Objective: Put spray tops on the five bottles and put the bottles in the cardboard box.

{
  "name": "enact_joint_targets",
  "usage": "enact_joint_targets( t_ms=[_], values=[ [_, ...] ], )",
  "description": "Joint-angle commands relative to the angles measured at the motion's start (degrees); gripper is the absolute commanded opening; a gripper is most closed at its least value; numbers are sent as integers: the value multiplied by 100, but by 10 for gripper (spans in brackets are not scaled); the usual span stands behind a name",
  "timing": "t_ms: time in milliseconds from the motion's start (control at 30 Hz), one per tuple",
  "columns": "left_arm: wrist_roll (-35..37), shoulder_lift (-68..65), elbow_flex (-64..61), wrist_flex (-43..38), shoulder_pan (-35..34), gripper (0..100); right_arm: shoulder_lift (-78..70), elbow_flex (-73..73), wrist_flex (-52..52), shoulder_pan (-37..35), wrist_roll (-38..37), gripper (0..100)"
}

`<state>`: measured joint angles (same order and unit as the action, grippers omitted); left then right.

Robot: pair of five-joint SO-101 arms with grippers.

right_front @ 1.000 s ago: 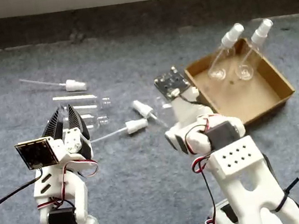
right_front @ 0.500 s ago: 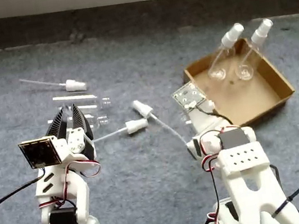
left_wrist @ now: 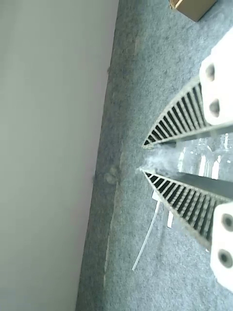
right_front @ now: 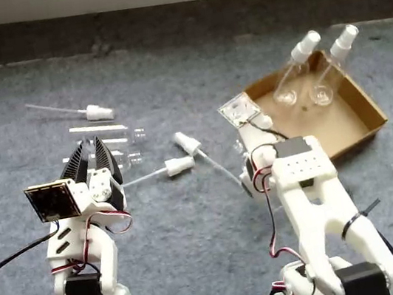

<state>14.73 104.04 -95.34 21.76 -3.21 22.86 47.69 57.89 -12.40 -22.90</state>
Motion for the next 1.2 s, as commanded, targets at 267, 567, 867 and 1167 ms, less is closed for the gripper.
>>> enact_joint_targets(
  t_ms=[267,567,867,1167],
  values=[
    [-44,75,215,-141,101,30,-356,-435,40,57,-62,196],
    [-44,75,215,-141,101,30,-347,-479,57,40,-62,257],
    [-44,75,215,-141,101,30,-505,-1182,127,-259,-18,257],
    [-44,75,215,-141,101,30,-1736,-1903,444,-251,-44,257]
  ],
)
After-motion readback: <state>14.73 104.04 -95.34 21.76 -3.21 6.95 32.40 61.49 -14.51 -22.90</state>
